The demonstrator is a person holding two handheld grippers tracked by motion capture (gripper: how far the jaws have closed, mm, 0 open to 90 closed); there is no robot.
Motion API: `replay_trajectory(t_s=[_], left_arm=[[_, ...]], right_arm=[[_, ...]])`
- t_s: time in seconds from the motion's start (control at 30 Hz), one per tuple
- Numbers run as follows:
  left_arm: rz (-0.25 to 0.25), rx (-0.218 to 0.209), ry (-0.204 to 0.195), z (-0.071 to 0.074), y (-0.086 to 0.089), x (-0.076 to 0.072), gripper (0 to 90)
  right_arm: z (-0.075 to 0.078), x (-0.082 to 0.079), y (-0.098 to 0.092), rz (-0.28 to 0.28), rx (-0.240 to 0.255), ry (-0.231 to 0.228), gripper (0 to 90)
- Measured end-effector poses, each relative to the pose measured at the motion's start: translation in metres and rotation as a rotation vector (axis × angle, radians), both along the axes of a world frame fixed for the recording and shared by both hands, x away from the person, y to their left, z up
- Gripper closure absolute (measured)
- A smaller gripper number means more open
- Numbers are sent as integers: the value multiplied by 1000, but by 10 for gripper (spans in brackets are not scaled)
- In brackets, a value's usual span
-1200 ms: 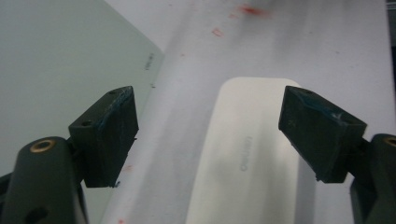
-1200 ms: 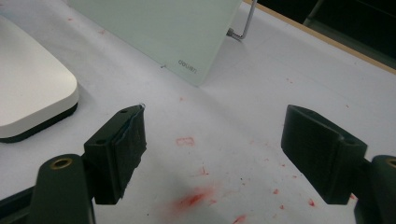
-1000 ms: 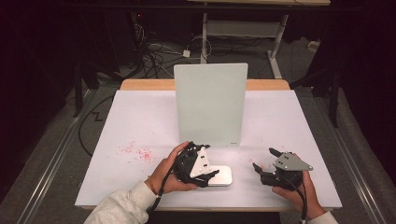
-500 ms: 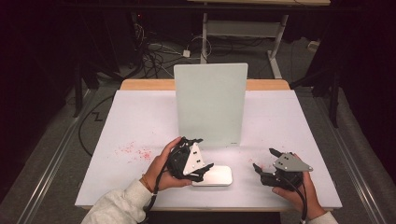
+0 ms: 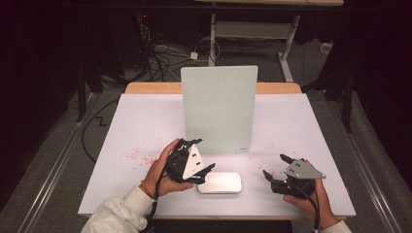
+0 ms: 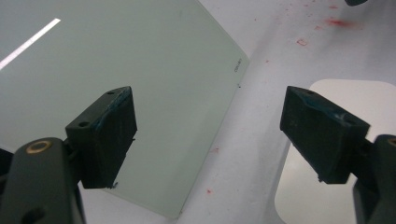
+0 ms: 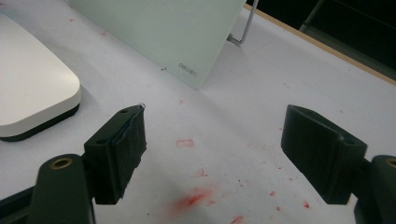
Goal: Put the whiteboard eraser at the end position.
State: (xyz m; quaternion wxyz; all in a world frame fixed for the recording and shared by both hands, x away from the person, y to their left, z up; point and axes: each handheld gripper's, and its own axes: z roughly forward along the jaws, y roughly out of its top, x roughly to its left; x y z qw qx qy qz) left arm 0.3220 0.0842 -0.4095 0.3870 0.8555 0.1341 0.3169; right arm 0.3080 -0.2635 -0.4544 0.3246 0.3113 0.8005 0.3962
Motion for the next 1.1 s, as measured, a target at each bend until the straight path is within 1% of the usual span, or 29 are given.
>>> replay_trajectory(t_s=[0.07, 0.3, 0.4, 0.53, 0.6, 0.63, 0.7, 0.77, 0.87, 0.97, 1.1], left_arm=[[7, -4, -6, 0, 2, 0, 175], [35, 4, -22, 4, 12, -1, 170], [47, -12, -24, 7, 17, -1, 169], [69, -14, -35, 8, 24, -2, 168], [75, -18, -33, 9, 28, -3, 169], [81, -9, -39, 9, 29, -4, 168], [89, -10, -41, 9, 33, -5, 168], [100, -24, -38, 9, 36, -5, 169], [112, -17, -30, 6, 40, -5, 168], [122, -7, -36, 4, 43, -7, 169], [135, -8, -44, 4, 47, -10, 169]], right_arm=[[0, 0, 0, -2, 1, -2, 228], [2, -1, -1, -7, 3, -12, 228], [2, -1, -1, -13, 7, -15, 228], [3, -2, -1, -13, 6, -19, 228], [3, -2, -1, -14, 6, -21, 228], [3, -2, -1, -15, 6, -22, 228], [3, -2, -1, -15, 6, -24, 228], [4, -2, -2, -16, 4, -25, 228], [4, -2, -2, -18, 8, -23, 228], [4, -3, -2, -15, 9, -28, 228], [4, -3, -2, -17, 10, -28, 228]])
